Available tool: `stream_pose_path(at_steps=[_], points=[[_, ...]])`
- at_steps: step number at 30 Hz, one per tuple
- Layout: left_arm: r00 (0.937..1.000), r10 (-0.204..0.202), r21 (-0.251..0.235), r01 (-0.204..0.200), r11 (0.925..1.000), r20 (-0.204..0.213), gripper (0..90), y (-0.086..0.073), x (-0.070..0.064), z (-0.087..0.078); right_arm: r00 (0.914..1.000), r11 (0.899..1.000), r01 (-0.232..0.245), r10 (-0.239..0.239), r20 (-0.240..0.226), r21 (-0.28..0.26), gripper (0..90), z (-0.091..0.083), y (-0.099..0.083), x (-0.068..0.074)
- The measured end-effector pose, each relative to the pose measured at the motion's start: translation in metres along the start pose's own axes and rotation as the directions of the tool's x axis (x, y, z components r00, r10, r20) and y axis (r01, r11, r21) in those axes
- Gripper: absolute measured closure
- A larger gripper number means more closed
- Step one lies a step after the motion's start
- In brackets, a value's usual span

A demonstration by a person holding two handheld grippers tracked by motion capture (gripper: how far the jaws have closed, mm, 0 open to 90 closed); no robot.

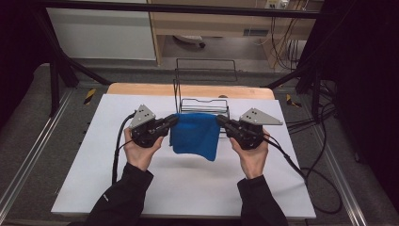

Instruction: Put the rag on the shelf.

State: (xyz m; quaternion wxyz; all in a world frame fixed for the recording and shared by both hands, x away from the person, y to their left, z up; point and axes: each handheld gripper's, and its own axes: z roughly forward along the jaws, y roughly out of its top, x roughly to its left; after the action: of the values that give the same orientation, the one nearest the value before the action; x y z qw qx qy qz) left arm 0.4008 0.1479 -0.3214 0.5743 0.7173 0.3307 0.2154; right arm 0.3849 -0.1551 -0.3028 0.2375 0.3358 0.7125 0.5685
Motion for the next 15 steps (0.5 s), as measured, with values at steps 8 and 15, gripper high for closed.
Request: stream_pose_path(at_steps=[8,15], points=[[1.0,0.009,-0.048,-0.009,0.9988,0.0,84.1,0.016,-0.003,0.002,0.9997,0.999,0.014,-0.013,0.02,-0.037,87.2,-0.006,0.011,-0.003],[0.9999,0.011,-0.091,-0.01,0.9958,0.003,84.2,0.029,-0.005,0.005,0.999,0.996,0.027,-0.023,0.038,-0.081,87.2,-0.012,0.024,-0.005]])
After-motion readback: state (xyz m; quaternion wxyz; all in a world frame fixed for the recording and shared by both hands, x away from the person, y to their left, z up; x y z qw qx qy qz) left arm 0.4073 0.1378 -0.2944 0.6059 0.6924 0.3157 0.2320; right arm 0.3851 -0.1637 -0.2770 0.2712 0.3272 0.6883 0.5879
